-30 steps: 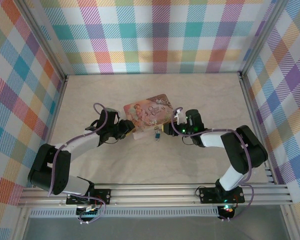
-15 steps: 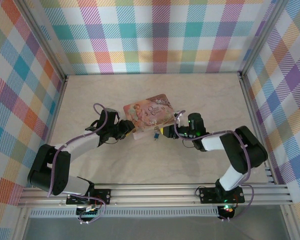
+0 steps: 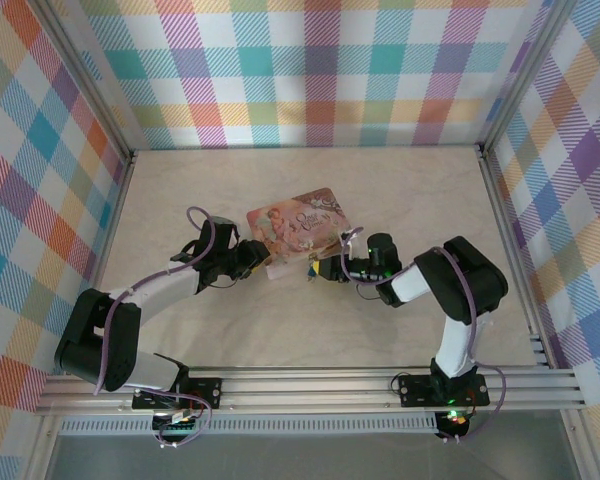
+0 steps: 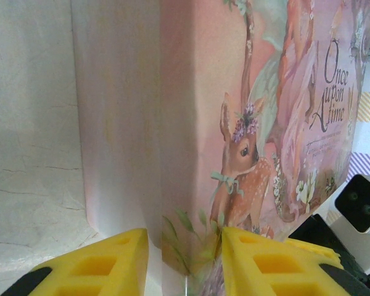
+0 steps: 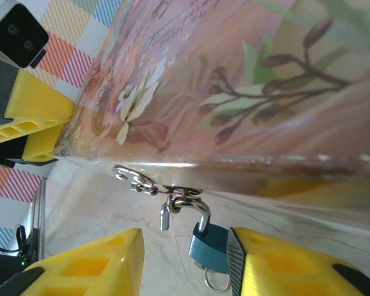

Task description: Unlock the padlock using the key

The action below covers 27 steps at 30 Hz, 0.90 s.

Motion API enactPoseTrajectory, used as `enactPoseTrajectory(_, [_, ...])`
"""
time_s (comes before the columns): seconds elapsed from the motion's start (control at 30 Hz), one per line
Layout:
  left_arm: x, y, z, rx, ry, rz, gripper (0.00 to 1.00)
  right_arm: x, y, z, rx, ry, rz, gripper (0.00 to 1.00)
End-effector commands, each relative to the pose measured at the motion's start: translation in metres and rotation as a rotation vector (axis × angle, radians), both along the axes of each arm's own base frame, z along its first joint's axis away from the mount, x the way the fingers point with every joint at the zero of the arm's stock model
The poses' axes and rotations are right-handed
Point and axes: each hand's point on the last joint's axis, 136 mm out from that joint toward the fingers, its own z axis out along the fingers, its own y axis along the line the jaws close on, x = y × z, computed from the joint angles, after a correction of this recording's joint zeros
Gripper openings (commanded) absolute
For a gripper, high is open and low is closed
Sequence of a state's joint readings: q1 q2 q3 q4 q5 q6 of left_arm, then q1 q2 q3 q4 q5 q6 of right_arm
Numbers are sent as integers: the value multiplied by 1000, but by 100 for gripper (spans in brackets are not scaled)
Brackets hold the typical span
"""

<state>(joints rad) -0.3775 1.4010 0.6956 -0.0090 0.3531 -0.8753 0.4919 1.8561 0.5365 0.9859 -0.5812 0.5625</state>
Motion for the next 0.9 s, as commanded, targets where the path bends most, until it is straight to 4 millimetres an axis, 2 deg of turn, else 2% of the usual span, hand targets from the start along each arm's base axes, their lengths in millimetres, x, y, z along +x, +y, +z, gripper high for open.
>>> enactPoseTrajectory(0.0, [-20, 10, -24, 66, 105, 13, 35, 1, 6, 6, 38, -27, 16, 40])
enactPoseTrajectory(0.5, [-21, 10, -25, 68, 113, 14, 35, 1, 8, -10, 26, 2, 10, 32])
enactPoseTrajectory(0.87, [-20, 10, -25, 69, 111, 13, 35, -2, 17, -6, 40, -11, 40, 32])
